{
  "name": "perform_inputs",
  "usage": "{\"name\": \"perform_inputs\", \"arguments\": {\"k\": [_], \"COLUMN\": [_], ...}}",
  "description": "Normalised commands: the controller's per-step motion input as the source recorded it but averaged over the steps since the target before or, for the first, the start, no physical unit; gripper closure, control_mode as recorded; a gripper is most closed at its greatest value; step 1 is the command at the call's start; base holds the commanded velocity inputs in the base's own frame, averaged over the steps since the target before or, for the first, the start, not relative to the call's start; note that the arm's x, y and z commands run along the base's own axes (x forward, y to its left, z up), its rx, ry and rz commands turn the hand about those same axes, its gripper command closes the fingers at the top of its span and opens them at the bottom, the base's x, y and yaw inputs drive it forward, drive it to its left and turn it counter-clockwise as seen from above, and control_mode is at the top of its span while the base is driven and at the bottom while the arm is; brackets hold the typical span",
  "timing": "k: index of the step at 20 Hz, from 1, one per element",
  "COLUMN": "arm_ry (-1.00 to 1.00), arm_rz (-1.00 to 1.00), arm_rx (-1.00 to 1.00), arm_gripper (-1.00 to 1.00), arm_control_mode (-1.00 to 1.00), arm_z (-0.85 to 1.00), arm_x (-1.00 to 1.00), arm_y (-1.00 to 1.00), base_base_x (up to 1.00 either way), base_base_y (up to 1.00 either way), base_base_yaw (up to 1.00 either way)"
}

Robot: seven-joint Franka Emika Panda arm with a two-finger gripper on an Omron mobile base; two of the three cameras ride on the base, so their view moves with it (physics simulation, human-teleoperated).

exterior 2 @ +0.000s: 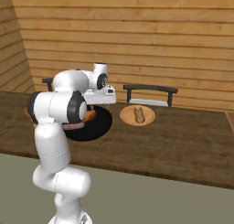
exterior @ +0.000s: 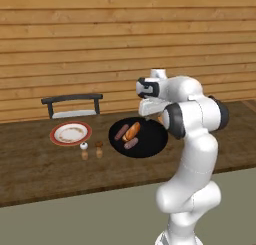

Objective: Place one bun and one sausage from the bowl on each plate.

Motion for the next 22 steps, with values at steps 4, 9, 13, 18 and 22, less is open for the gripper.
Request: {"name": "perform_inputs", "arguments": {"k": [4, 9, 13, 18, 22], "arm_ry": [0.02, 0.02, 0.06, 0.04, -0.01], "arm_rz": [-0.06, -0.39, -0.57, -0.4, -0.15], "arm_rx": [0.01, 0.12, 0.11, 0.0, 0.0], "arm_gripper": [-1.0, -1.0, -1.0, -1.0, -1.0], "arm_control_mode": [-1.0, -1.0, -1.0, -1.0, -1.0], "arm_z": [-0.14, -0.53, -0.31, -0.21, -0.26], "arm_x": [0.06, 0.47, 0.38, -0.05, -0.24], "arm_y": [0.93, 0.36, 0.0, 0.39, 0.32], "base_base_x": [0.0, 0.0, 0.0, 0.0, 0.0], "base_base_y": [0.0, 0.0, 0.0, 0.0, 0.0], "base_base_yaw": [0.0, 0.0, 0.0, 0.0, 0.0]}}
